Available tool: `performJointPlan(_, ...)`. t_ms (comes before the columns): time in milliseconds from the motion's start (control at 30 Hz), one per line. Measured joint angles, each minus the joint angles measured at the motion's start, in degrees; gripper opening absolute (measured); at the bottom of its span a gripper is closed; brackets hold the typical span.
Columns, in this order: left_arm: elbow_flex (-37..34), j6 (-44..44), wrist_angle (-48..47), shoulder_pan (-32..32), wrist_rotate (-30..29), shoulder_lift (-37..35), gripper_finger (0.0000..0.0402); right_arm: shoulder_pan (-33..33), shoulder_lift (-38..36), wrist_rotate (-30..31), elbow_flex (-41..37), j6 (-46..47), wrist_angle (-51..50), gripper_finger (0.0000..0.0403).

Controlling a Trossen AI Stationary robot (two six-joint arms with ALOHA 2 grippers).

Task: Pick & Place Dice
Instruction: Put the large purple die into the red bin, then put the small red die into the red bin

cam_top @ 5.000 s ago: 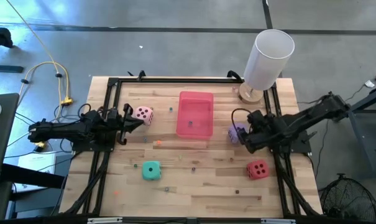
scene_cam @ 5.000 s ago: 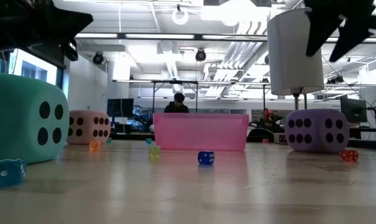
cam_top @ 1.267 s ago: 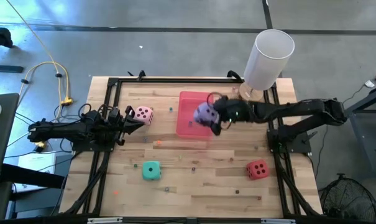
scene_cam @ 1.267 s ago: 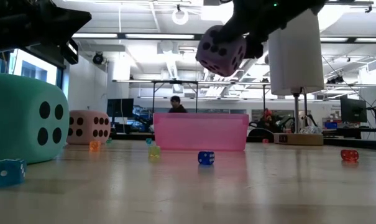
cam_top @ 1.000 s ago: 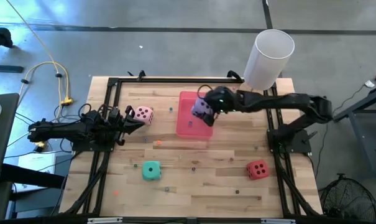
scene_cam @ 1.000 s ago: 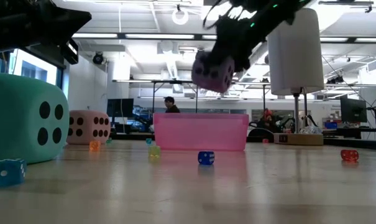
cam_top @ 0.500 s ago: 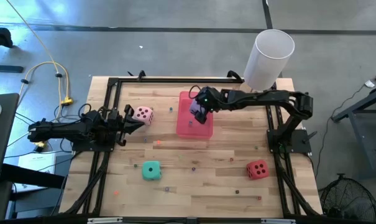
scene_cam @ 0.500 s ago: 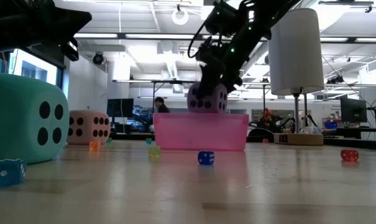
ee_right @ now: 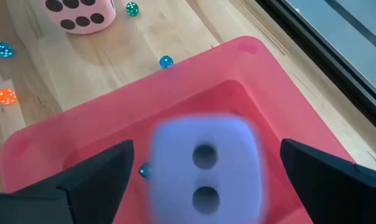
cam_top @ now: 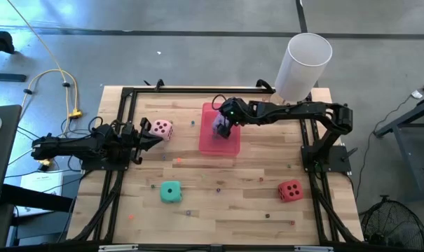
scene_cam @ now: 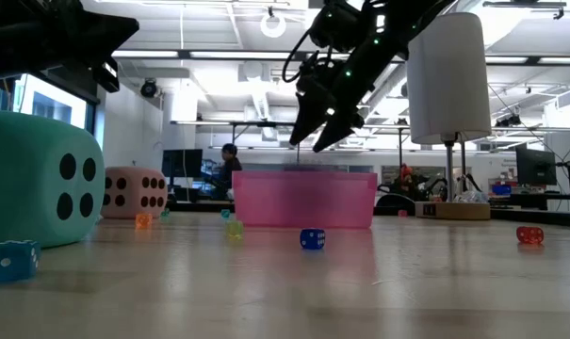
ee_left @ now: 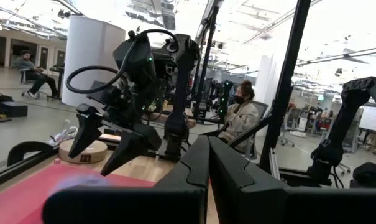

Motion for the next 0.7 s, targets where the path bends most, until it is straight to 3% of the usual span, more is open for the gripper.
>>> performJointPlan(233, 0.0, 2.4, 0.0, 0.0, 0.0, 1.4, 0.0, -0.1, 0.0, 0.7, 0.0, -0.2, 0.0, 0.0397)
performJointPlan(400, 0.0, 4.5, 0.0, 0.0, 0.0, 3.5, 0.0, 1.5, -2.4, 8.5, -0.1, -3.8, 0.4, 0.0399)
performJointPlan(700, 0.0, 4.4, 1.2, 0.0, 0.0, 4.2, 0.0, 11.8, -11.3, 13.4, 0.0, -5.1, -1.4, 0.0398)
